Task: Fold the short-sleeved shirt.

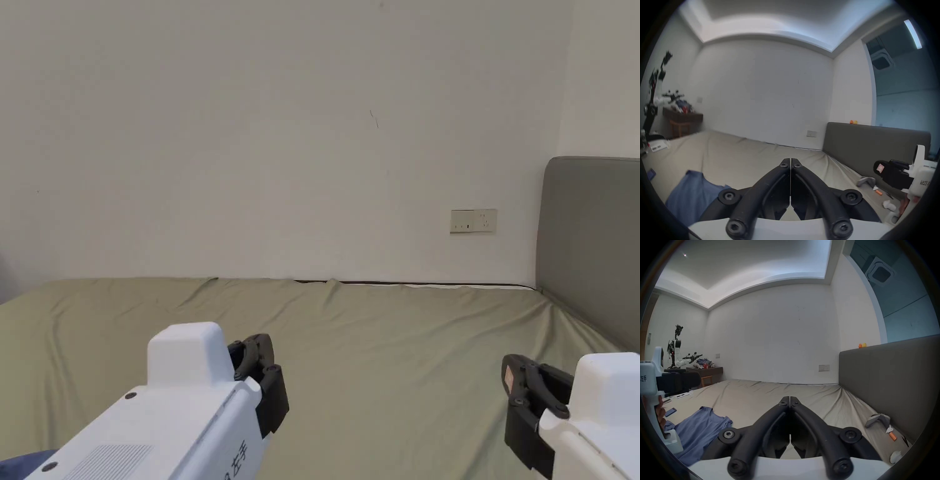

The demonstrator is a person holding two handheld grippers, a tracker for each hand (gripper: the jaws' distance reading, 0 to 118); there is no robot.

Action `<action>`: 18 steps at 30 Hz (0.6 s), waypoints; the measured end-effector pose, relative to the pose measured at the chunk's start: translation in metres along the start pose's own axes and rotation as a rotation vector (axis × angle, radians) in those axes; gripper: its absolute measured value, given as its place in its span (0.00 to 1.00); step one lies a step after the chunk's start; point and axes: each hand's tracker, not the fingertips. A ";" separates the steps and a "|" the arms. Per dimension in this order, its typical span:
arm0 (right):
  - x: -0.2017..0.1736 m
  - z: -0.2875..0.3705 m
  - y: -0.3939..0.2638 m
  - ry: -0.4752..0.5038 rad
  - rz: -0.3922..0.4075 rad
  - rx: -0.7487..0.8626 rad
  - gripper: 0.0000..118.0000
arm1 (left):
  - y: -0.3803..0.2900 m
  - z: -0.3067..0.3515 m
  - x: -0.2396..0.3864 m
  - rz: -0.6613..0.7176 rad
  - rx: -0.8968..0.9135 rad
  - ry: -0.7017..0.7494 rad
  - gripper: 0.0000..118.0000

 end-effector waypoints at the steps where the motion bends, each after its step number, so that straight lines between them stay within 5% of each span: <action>1: 0.001 0.001 0.001 0.000 -0.004 0.010 0.00 | 0.002 0.001 0.000 0.014 0.005 0.002 0.00; 8: -0.005 0.006 0.005 -0.014 0.013 0.031 0.00 | 0.007 0.009 -0.003 0.053 0.031 -0.111 0.00; 18: 0.000 0.010 0.005 -0.042 0.000 0.077 0.00 | 0.001 0.014 -0.003 -0.034 0.072 -0.010 0.00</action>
